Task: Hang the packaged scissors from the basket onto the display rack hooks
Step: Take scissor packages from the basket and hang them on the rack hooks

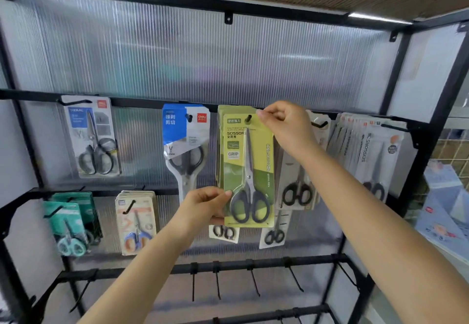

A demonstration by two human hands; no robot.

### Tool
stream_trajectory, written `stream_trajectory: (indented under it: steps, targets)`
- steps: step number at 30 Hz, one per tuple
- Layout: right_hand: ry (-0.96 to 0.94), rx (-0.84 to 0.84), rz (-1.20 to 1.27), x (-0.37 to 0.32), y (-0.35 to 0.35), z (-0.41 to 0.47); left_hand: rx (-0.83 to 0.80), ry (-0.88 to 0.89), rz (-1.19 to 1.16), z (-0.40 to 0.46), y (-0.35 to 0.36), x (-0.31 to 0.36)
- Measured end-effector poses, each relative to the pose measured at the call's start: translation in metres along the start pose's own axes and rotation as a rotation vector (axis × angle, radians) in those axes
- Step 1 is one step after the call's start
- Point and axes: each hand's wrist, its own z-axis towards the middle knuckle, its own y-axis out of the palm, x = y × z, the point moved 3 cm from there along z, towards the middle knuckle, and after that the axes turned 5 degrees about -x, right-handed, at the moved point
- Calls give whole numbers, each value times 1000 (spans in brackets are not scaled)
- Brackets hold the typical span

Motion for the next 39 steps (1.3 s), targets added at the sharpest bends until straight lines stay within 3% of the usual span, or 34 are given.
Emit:
stream_trajectory:
  steps: [8, 14, 24, 29, 33, 39]
  targets:
    - [-23, 69, -155, 11, 12, 8, 245, -37, -41, 12, -8, -5]
    - [-45, 132, -152, 15, 18, 11, 389, -39, 107, 13, -9, -3]
    - [-112, 51, -342, 15, 12, -13, 399, -6, 333, 15, 1, -4]
    - [-38, 19, -505, 15, -2, -63, 394, 193, 610, -8, 6, -4]
    - [95, -12, -661, 15, -10, -123, 201, 508, 895, -37, 20, -16]
    - [391, -103, -856, 20, -19, -252, -213, 638, 962, -68, 90, -45]
